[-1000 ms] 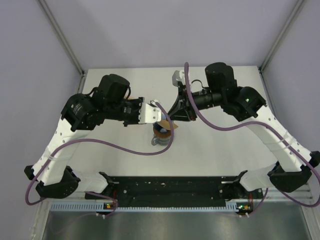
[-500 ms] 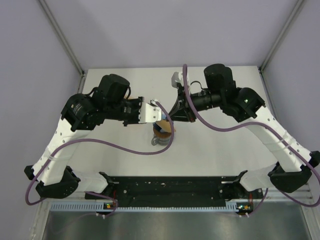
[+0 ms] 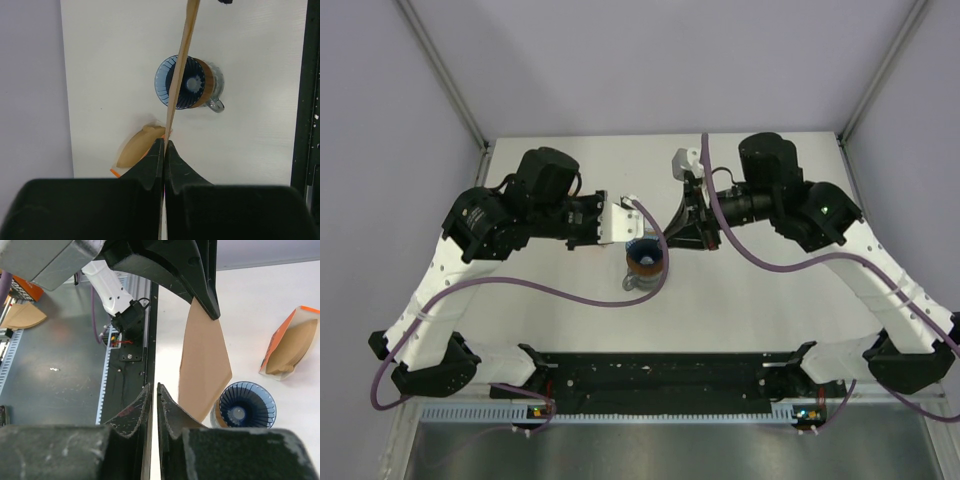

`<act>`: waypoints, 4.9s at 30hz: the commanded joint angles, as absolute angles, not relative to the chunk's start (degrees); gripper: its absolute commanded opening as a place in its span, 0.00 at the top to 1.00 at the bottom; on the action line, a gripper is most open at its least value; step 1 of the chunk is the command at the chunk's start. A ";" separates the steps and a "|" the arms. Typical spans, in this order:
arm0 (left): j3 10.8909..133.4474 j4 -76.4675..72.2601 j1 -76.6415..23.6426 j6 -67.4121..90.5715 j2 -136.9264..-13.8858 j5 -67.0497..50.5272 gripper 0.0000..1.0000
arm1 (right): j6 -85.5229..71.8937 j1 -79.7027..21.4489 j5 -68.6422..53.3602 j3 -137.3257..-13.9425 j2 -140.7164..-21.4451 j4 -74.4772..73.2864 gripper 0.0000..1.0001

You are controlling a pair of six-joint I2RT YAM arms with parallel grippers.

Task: Place the coffee filter in the dripper

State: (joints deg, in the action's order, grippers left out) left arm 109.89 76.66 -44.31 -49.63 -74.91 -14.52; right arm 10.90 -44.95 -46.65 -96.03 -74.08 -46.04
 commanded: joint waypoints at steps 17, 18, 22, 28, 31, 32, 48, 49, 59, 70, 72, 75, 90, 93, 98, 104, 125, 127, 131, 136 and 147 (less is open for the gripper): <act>109.60 74.97 -45.17 -50.01 -74.18 -14.94 1.00 | 11.43 -45.62 -40.96 -99.23 -71.98 -44.56 0.52; 109.60 75.06 -45.18 -49.84 -74.18 -15.03 1.00 | 11.34 -45.62 -40.87 -99.32 -72.16 -44.47 0.51; 109.60 75.23 -45.09 -49.75 -74.09 -15.03 1.00 | 11.08 -45.62 -41.04 -99.23 -73.47 -44.39 0.37; 109.16 75.59 -45.09 -49.75 -74.00 -14.94 1.00 | 12.21 -45.70 -37.46 -100.02 -72.43 -44.47 0.36; 108.72 75.50 -45.18 -49.57 -73.74 -15.03 1.00 | 13.27 -45.62 -34.99 -100.37 -70.84 -44.73 0.33; 108.63 75.50 -45.18 -49.66 -73.74 -15.12 1.00 | 13.27 -45.70 -35.07 -100.55 -70.67 -44.74 0.33; 109.16 75.67 -45.18 -48.87 -74.18 -15.56 1.00 | 12.57 -48.33 -43.60 -99.23 -75.58 -42.45 0.25; 109.25 75.67 -45.18 -48.87 -74.18 -15.82 1.00 | 12.39 -48.60 -42.64 -98.62 -76.02 -42.02 0.26; 111.88 76.11 -45.18 -45.10 -74.36 -18.98 1.00 | 11.51 -48.69 -37.71 -99.23 -78.75 -41.92 1.00; 116.19 62.68 -38.42 -19.45 -72.69 -26.71 0.56 | 8.45 -47.99 -33.58 -97.82 -73.13 -37.10 1.00; 116.72 59.95 -35.09 -14.88 -72.16 -29.52 0.46 | 6.60 -47.20 -32.88 -96.95 -71.38 -33.77 1.00; 116.37 58.01 -30.68 -10.30 -70.58 -31.81 0.33 | 3.00 -45.53 -32.17 -95.02 -68.21 -26.92 1.00; 94.92 22.67 -28.48 1.65 -56.24 -45.78 0.09 | -10.63 -47.72 -42.45 -87.28 -67.06 12.03 1.00; 94.13 21.80 -28.65 3.25 -57.56 -47.46 0.10 | -10.90 -48.16 -44.90 -89.64 -68.99 12.48 1.00; 95.01 18.29 -29.00 5.00 -59.59 -50.44 0.12 | -11.07 -48.78 -45.61 -89.48 -69.70 13.88 1.00; 94.48 17.05 -31.73 7.47 -61.96 -53.44 0.35 | -13.53 -49.66 -46.84 -88.77 -70.93 19.24 1.00; 97.12 29.88 -31.73 -3.60 -60.56 -57.39 1.00 | 9.58 -47.28 -44.91 -97.90 -67.85 -22.75 0.65; 97.12 30.58 -31.64 -4.65 -60.47 -57.83 1.00 | 10.02 -47.28 -45.09 -98.96 -68.11 -24.17 0.68; 97.21 32.43 -31.64 -6.32 -60.47 -57.66 1.00 | 10.02 -47.29 -44.56 -100.02 -68.20 -24.17 0.77; 97.12 32.78 -31.73 -7.03 -60.38 -57.75 1.00 | 9.49 -47.28 -46.31 -101.95 -68.99 -24.70 0.78; 97.12 33.66 -31.73 -7.91 -60.21 -57.92 1.00 | 8.44 -47.20 -48.87 -104.32 -70.40 -26.01 0.80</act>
